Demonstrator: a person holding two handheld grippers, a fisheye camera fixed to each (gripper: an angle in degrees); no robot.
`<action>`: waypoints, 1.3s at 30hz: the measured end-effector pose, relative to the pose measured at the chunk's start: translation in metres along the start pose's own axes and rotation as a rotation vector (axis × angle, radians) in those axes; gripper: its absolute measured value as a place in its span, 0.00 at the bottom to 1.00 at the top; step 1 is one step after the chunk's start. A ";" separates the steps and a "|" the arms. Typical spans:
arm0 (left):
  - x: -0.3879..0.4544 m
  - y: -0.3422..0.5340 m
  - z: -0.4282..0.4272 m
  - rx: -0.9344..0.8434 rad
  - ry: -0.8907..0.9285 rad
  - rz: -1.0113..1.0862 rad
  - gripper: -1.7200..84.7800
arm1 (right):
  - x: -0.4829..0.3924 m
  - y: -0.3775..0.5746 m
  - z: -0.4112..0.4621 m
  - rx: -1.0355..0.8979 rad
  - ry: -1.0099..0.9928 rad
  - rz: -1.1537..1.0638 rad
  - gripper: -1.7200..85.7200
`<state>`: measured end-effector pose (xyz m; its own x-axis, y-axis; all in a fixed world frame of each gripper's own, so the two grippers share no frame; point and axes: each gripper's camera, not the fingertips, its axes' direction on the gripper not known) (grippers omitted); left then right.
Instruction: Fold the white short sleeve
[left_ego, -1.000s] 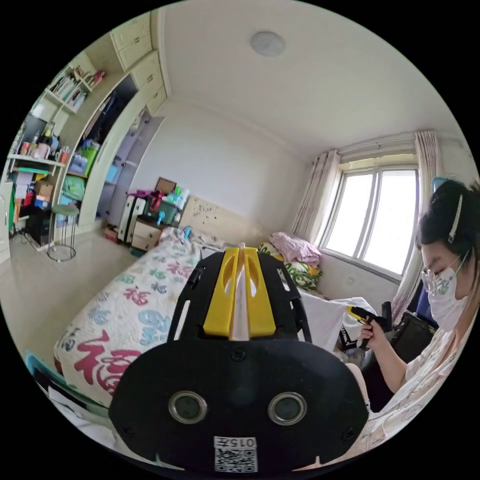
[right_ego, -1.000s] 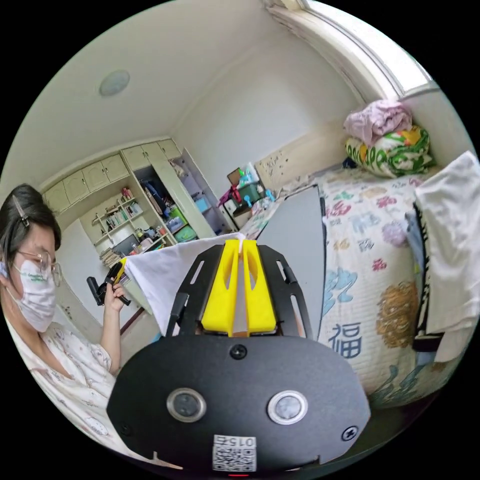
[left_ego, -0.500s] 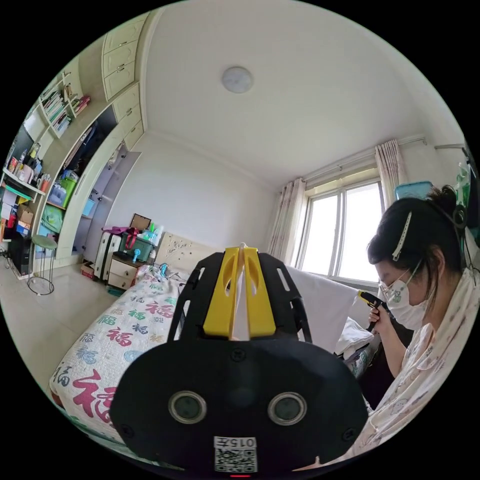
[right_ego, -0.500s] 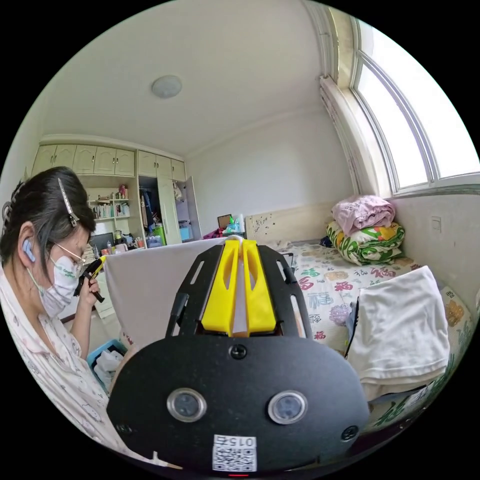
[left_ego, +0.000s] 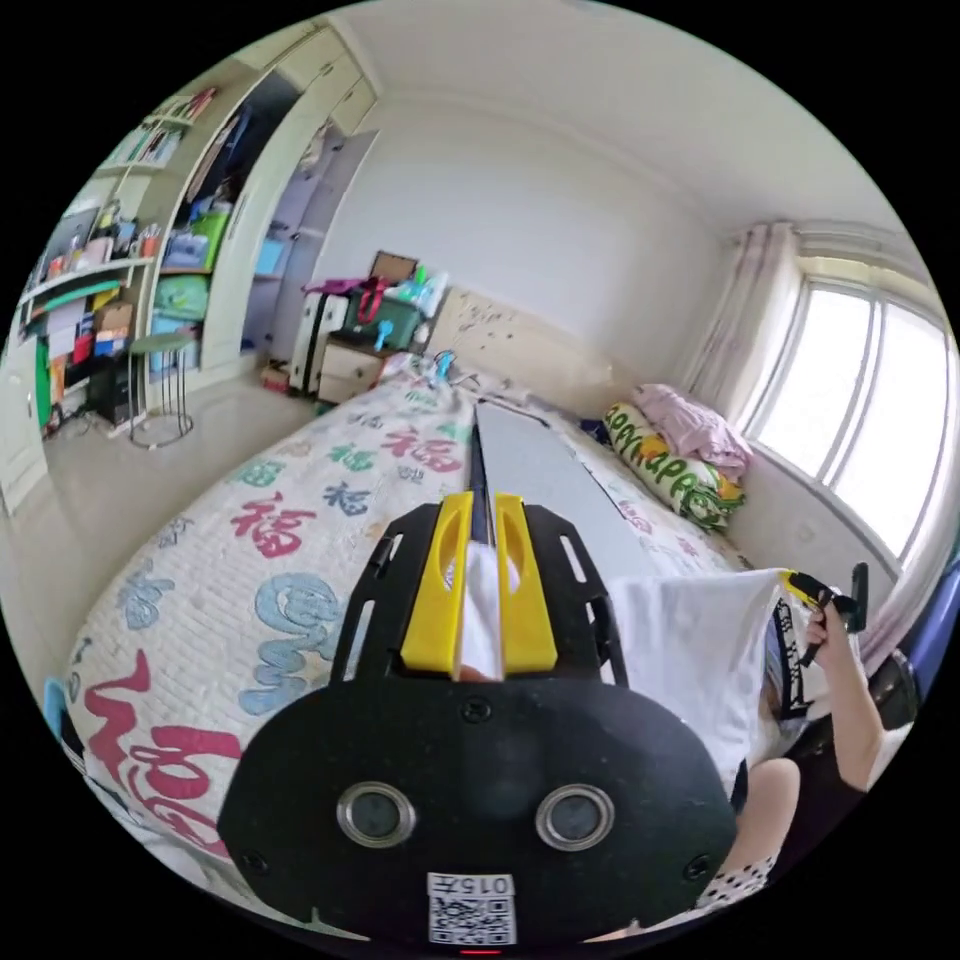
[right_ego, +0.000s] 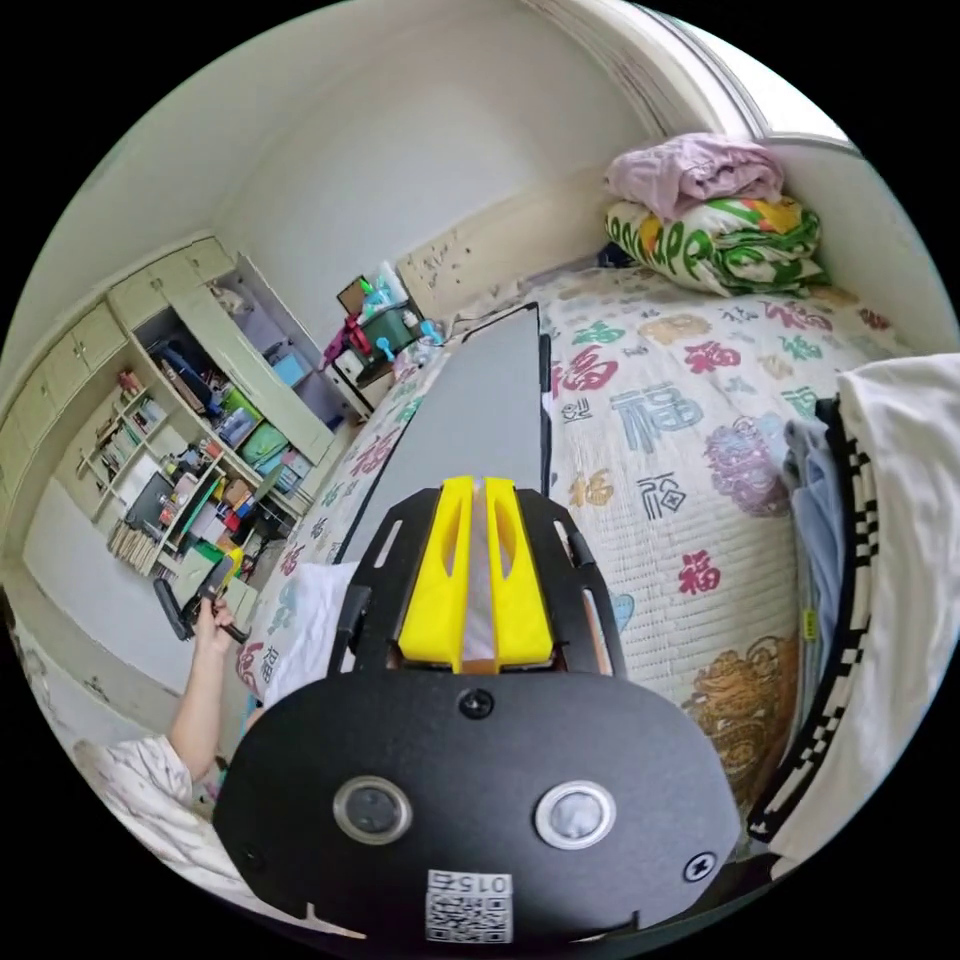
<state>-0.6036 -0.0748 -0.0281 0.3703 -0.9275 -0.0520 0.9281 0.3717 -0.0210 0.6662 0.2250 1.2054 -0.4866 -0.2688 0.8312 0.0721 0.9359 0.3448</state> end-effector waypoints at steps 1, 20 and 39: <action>0.000 -0.002 0.021 -0.034 0.047 -0.010 0.11 | -0.001 -0.006 0.013 -0.008 -0.032 -0.015 0.06; -0.061 0.083 0.096 -0.700 0.103 0.068 0.14 | 0.167 0.071 0.029 -0.519 0.064 -0.003 0.14; 0.056 0.050 0.161 -0.750 0.068 0.249 0.02 | 0.220 0.077 0.009 -0.636 0.180 -0.133 0.01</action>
<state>-0.5304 -0.1144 0.1288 0.5379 -0.8181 -0.2036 0.5359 0.5183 -0.6665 0.5567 0.2396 1.4105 -0.3781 -0.4574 0.8049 0.5469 0.5911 0.5928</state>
